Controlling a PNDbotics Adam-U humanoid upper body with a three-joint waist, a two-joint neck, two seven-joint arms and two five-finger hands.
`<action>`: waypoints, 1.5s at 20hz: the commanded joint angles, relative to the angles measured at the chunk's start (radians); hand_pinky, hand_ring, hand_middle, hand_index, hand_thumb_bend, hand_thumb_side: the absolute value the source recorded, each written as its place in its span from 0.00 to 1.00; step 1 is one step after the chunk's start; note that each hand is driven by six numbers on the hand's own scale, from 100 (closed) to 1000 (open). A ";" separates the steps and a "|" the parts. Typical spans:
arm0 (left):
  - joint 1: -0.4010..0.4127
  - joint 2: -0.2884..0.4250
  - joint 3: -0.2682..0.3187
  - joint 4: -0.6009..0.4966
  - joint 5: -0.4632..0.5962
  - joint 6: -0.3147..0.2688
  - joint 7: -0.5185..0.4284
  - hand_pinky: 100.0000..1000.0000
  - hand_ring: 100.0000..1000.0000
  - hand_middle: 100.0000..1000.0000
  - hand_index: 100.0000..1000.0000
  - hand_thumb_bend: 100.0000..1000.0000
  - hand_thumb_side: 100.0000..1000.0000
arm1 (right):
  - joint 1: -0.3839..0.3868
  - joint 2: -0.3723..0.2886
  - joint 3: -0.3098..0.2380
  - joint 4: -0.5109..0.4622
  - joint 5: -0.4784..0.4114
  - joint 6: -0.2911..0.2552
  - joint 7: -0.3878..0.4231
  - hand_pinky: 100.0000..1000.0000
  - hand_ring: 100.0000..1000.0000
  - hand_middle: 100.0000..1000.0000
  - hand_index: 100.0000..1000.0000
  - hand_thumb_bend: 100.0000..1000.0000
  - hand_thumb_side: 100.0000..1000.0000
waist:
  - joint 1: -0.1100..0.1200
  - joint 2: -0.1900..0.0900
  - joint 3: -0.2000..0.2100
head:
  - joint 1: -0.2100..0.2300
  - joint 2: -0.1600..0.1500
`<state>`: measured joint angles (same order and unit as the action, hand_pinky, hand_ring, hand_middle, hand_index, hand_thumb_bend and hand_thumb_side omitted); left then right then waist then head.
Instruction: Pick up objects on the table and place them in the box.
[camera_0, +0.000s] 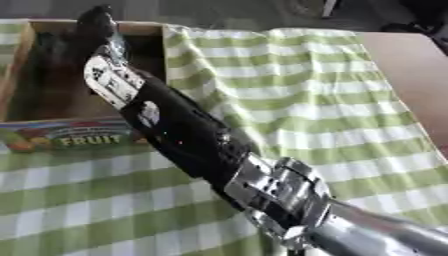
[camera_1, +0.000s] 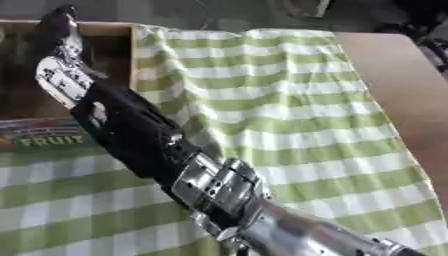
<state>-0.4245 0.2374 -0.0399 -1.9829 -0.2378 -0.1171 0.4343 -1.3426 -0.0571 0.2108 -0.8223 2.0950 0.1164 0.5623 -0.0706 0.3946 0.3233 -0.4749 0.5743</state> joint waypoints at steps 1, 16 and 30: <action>-0.013 0.017 0.000 -0.017 0.003 -0.002 -0.004 0.50 0.83 0.91 0.83 0.00 0.64 | -0.032 -0.010 0.003 -0.045 -0.017 -0.014 -0.004 0.96 1.00 0.95 0.94 0.23 0.59 | 0.005 -0.024 0.001 | -0.002 -0.005; -0.001 0.021 0.013 -0.017 0.000 0.000 0.023 0.50 0.82 0.91 0.83 0.00 0.63 | -0.012 -0.078 0.057 -0.380 -0.187 0.125 -0.136 0.84 0.91 0.85 0.95 0.00 0.83 | 0.005 -0.049 -0.027 | 0.033 0.015; 0.037 0.021 0.038 -0.017 -0.012 0.004 0.092 0.51 0.82 0.91 0.83 0.00 0.63 | 0.304 -0.408 -0.062 -1.153 -0.926 0.437 -0.475 0.78 0.75 0.76 0.89 0.00 0.85 | 0.034 -0.096 -0.116 | 0.170 0.068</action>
<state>-0.3829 0.2377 -0.0132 -1.9829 -0.2435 -0.1121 0.5203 -1.0268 -0.4193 0.1696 -1.9255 1.2292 0.5383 0.1196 -0.0397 0.3195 0.2042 -0.3191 0.6326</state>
